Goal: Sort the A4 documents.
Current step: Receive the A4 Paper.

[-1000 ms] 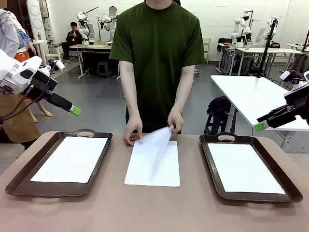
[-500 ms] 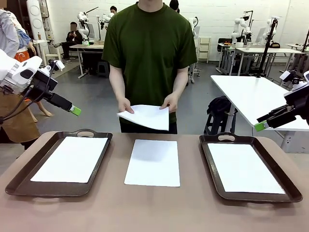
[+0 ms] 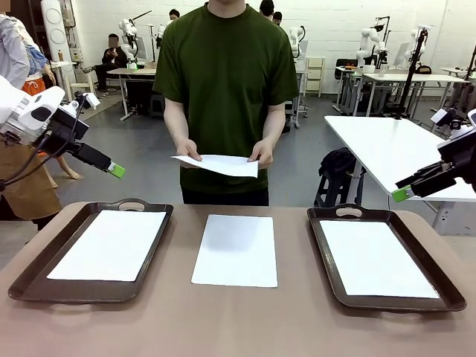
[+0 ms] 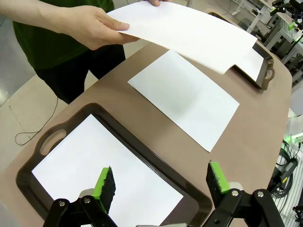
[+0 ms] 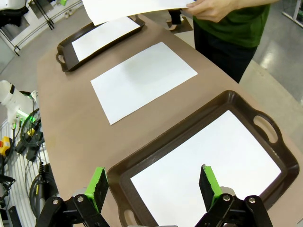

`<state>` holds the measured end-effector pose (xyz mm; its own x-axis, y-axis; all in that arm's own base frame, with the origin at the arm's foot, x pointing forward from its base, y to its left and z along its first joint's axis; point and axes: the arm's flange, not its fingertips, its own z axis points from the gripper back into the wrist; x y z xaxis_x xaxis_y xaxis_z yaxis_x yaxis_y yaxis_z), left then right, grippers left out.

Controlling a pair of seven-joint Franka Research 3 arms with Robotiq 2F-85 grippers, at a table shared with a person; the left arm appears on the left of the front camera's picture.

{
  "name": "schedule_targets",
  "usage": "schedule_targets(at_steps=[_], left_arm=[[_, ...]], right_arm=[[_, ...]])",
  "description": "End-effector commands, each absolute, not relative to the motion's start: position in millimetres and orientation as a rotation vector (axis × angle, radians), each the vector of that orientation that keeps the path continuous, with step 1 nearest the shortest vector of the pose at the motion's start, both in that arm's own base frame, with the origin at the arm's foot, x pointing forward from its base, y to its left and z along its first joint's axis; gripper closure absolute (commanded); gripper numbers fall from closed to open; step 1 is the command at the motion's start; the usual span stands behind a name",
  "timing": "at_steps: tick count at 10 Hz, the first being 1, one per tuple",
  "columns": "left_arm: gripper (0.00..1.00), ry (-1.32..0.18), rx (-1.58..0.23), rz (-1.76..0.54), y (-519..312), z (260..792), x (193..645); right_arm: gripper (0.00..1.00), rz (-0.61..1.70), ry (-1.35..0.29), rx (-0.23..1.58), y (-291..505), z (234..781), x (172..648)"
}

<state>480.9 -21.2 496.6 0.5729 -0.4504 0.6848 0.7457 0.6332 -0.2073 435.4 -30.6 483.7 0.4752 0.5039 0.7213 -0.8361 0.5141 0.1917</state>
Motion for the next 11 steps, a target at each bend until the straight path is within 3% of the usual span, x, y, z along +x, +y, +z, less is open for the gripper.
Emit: schedule_targets(at_steps=[1, 11], left_arm=[[0.0, -0.638, -0.507, -0.736, -21.4, 496.3, 481.1], [0.0, -0.638, -0.507, -0.736, -21.4, 496.3, 481.1]], right_arm=[[0.0, 0.879, -0.657, 0.57, -29.9, 482.3, 435.6], [0.0, 0.879, -0.657, 0.57, -29.9, 482.3, 435.6]])
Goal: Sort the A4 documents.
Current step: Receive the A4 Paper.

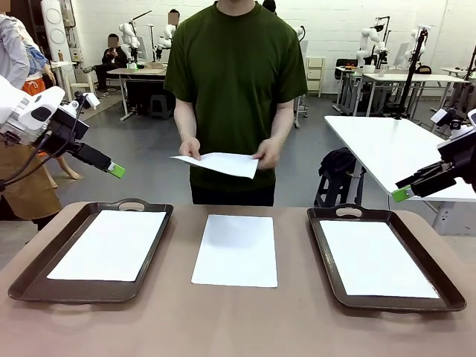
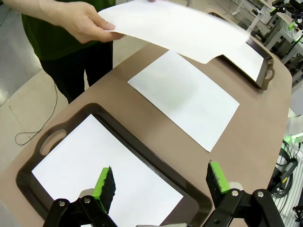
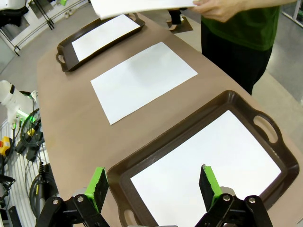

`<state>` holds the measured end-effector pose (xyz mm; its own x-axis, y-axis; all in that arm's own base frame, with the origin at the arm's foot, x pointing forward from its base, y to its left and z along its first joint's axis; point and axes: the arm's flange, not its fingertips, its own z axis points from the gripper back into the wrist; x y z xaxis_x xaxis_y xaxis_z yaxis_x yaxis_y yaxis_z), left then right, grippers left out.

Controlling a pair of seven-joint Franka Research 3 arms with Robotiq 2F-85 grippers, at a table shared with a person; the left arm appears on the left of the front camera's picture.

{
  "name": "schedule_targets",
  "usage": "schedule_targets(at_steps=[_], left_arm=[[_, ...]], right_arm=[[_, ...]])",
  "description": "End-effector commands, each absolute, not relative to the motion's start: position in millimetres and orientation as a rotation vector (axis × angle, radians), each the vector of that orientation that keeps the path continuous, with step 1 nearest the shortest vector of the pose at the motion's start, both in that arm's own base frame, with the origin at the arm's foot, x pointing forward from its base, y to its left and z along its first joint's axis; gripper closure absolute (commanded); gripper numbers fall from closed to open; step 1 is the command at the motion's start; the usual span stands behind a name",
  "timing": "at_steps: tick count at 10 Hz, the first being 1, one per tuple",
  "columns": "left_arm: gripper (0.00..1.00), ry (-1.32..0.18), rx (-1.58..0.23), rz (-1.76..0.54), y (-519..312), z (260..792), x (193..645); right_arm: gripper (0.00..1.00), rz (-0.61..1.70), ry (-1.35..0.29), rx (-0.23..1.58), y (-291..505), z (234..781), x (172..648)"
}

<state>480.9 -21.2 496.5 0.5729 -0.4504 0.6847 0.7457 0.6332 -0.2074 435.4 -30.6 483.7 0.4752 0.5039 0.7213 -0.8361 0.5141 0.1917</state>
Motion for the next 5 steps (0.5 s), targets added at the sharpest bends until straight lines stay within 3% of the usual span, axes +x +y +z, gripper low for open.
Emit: schedule_targets(at_steps=[1, 5], left_arm=[[0.0, -0.638, -0.507, -0.736, -21.4, 496.3, 481.1], [0.0, -0.638, -0.507, -0.736, -21.4, 496.3, 481.1]], right_arm=[[0.0, 0.879, -0.657, 0.57, -29.9, 482.3, 435.6], [0.0, 0.879, -0.657, 0.57, -29.9, 482.3, 435.6]])
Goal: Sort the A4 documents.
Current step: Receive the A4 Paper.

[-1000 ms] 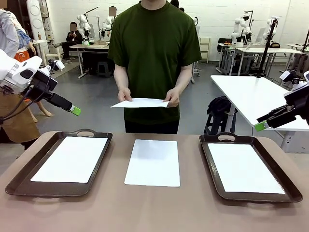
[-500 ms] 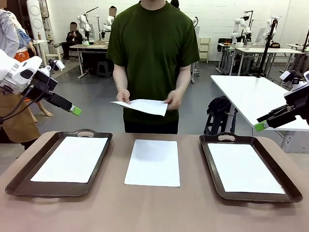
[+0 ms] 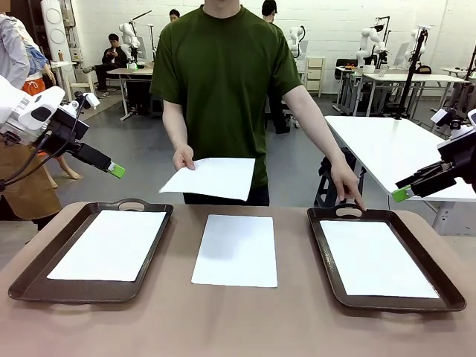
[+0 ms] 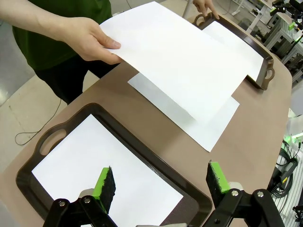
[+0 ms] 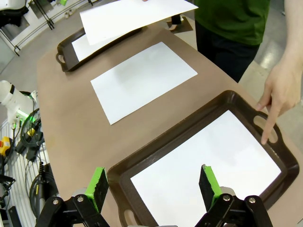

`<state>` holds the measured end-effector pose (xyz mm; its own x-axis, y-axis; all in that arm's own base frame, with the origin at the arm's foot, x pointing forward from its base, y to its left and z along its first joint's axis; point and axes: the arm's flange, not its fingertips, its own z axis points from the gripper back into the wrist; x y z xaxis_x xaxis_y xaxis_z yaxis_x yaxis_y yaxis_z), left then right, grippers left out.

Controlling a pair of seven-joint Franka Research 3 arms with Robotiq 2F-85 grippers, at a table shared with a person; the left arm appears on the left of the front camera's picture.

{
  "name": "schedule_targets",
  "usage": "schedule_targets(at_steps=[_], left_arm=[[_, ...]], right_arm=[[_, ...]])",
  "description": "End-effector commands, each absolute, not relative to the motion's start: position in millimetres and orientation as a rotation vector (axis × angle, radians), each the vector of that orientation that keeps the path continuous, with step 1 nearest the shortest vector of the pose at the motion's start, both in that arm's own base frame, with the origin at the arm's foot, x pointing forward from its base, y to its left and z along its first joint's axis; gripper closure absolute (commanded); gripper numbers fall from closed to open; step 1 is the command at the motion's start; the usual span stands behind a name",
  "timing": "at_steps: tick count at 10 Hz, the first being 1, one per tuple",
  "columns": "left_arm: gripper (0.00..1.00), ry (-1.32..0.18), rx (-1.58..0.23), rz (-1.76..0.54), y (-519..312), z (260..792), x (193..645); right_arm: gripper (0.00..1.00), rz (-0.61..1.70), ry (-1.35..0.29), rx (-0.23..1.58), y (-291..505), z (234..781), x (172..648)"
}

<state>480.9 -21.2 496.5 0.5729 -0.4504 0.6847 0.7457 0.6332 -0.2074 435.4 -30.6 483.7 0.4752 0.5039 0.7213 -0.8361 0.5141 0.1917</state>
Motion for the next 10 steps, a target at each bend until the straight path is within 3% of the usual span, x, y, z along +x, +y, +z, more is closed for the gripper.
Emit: schedule_targets(at_steps=[1, 10], left_arm=[[0.0, -0.638, -0.507, -0.736, -21.4, 496.3, 481.1], [0.0, -0.638, -0.507, -0.736, -21.4, 496.3, 481.1]], right_arm=[[0.0, 0.879, -0.657, 0.57, -29.9, 482.3, 435.6], [0.0, 0.877, -0.652, 0.58, -30.6, 483.7, 435.4]])
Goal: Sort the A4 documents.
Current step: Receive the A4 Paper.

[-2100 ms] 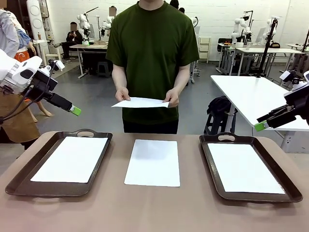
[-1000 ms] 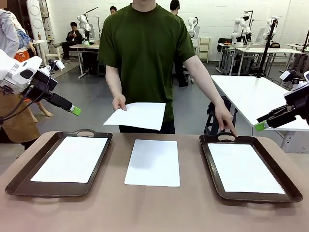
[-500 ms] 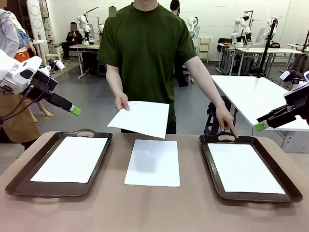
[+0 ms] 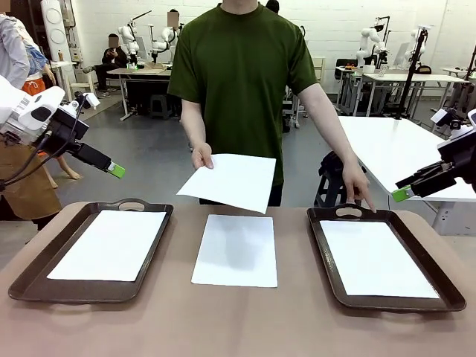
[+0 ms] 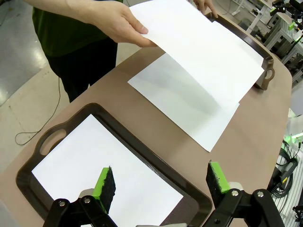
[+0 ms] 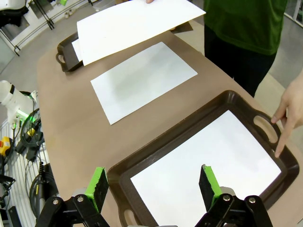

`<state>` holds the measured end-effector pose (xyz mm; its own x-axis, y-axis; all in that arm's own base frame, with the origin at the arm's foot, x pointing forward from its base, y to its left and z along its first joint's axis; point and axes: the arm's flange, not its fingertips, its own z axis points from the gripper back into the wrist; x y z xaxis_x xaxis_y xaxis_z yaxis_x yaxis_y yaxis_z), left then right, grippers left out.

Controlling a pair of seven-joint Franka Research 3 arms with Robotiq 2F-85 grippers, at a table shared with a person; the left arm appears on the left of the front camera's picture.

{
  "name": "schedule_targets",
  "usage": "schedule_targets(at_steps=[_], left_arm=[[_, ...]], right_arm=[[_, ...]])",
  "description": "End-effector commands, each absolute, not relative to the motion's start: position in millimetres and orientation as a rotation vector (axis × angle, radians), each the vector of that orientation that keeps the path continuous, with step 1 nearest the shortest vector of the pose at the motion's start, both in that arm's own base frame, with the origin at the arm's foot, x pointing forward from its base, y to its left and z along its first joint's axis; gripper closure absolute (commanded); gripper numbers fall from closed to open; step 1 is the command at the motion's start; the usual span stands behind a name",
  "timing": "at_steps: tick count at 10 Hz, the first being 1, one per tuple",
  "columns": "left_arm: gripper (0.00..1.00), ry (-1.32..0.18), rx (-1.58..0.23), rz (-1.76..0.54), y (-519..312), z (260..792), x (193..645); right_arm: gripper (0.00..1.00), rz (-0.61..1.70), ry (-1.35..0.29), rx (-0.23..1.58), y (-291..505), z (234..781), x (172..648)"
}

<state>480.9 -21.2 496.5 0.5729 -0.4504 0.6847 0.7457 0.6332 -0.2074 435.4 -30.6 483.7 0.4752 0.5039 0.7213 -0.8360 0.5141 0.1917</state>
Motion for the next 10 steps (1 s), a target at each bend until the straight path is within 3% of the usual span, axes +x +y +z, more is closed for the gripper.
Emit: schedule_targets(at_steps=[1, 3, 10], left_arm=[[0.0, -0.638, -0.507, -0.736, -21.4, 496.3, 481.1], [0.0, -0.638, -0.507, -0.736, -21.4, 496.3, 481.1], [0.0, -0.638, -0.507, -0.736, -21.4, 496.3, 481.1]], right_arm=[[0.0, 0.842, -0.623, 0.671, -16.6, 476.6, 443.6], [0.0, 0.701, -0.559, 0.893, 14.4, 458.9, 461.3], [0.0, 0.412, -0.422, 1.175, 133.7, 425.6, 499.3]])
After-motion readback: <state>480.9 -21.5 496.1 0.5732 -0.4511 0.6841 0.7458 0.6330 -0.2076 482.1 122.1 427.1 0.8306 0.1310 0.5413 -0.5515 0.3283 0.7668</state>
